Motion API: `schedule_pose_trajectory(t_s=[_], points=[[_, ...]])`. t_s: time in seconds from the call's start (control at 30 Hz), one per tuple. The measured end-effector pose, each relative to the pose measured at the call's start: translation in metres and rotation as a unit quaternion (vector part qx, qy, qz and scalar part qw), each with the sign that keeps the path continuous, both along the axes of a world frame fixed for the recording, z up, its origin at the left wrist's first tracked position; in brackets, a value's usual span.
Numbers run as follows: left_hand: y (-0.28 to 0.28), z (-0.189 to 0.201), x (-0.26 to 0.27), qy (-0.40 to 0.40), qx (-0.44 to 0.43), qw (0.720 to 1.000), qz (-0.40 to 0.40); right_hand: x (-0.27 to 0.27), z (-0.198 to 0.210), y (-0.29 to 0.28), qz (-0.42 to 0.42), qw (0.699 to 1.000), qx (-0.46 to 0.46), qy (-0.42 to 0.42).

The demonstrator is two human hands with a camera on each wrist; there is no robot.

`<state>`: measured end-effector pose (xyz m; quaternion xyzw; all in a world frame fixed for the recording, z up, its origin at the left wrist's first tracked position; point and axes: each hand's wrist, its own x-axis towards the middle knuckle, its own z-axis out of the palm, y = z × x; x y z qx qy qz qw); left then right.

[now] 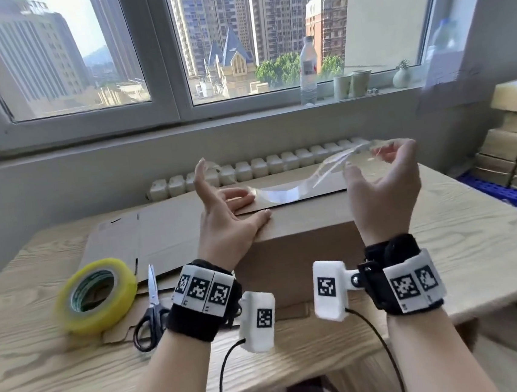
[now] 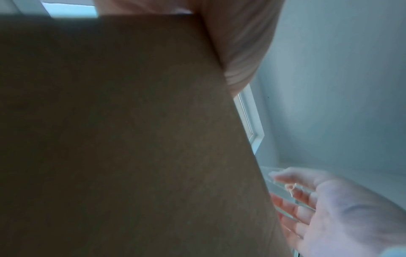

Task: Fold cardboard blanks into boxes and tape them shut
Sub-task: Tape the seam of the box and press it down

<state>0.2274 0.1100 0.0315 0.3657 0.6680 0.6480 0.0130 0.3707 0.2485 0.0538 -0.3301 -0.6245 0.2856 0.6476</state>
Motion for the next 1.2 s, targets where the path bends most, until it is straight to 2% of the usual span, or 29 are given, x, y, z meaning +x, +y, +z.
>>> schedule_pose_trajectory(t_s=[0.07,0.13,0.2,0.37,0.53,0.63,0.77,0.87,1.0,1.1,1.2], points=[[-0.001,0.001,0.002,-0.023,0.017,1.000,0.007,-0.007,0.015,-0.005,0.115,0.989,-0.073,0.059],[-0.001,0.002,0.004,-0.042,0.039,0.998,0.015,-0.020,0.022,-0.002,0.225,0.950,-0.188,0.106],[0.000,0.002,0.006,-0.055,0.054,0.997,0.026,-0.029,0.019,0.004,0.250,0.923,-0.267,0.121],[-0.002,0.005,0.010,-0.105,0.101,0.989,0.032,-0.033,0.008,0.015,0.175,0.937,-0.280,0.115],[-0.011,0.014,0.004,-0.202,0.180,0.962,0.028,-0.042,0.006,0.015,0.086,0.971,-0.225,0.010],[-0.017,0.014,-0.003,-0.196,0.198,0.957,0.084,-0.043,0.004,0.016,0.031,0.984,-0.173,-0.031],[-0.028,0.011,-0.013,-0.206,0.209,0.947,0.129,-0.044,0.002,0.015,-0.011,0.987,-0.161,0.000],[-0.038,0.014,-0.014,-0.253,0.217,0.938,0.097,-0.047,0.004,0.018,0.003,0.980,-0.190,0.059],[-0.046,0.018,-0.012,-0.280,0.147,0.946,0.068,-0.046,0.008,0.016,-0.002,0.962,-0.229,0.145],[-0.047,0.022,-0.010,-0.274,0.109,0.954,0.051,-0.041,0.011,0.018,-0.029,0.959,-0.235,0.155],[-0.042,0.025,-0.006,-0.274,0.099,0.956,0.033,-0.033,0.014,0.018,-0.051,0.968,-0.211,0.125]])
